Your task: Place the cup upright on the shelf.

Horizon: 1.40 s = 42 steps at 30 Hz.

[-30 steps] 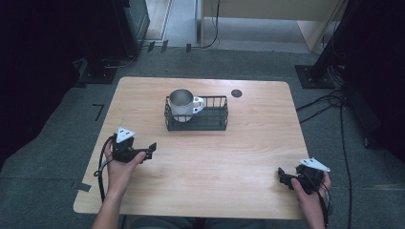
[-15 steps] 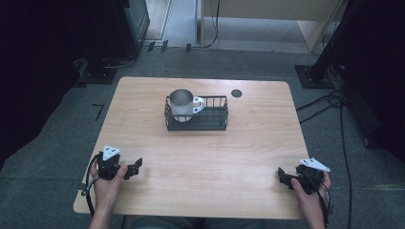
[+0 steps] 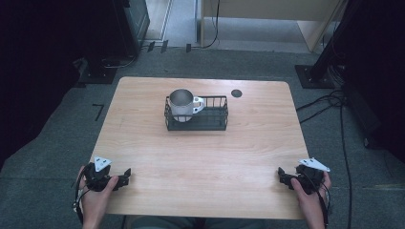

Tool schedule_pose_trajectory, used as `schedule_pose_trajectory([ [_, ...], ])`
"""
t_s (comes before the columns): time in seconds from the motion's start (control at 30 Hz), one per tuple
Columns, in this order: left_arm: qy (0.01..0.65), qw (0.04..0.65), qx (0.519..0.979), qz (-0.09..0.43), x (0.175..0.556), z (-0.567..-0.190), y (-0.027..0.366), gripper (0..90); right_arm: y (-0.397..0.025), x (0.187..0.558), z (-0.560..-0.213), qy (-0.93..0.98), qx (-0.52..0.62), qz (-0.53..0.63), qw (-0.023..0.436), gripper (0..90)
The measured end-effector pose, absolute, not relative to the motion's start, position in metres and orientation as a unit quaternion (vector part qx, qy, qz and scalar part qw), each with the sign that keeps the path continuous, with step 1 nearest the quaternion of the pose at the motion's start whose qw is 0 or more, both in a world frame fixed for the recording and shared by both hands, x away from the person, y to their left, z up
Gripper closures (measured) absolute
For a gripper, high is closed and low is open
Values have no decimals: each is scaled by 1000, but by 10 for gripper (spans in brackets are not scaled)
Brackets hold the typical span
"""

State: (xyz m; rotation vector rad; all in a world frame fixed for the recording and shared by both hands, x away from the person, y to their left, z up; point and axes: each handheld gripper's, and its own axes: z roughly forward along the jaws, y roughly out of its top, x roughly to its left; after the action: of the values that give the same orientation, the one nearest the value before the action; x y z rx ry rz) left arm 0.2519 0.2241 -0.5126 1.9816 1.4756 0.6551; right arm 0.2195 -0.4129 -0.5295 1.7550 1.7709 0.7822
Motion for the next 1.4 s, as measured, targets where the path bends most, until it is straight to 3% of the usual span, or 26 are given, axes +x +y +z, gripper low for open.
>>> schedule_pose_trajectory([
  [1.4,583,283,723,240,259,-519,219,0,-413,219,-530,654,648,289,262,0],
])
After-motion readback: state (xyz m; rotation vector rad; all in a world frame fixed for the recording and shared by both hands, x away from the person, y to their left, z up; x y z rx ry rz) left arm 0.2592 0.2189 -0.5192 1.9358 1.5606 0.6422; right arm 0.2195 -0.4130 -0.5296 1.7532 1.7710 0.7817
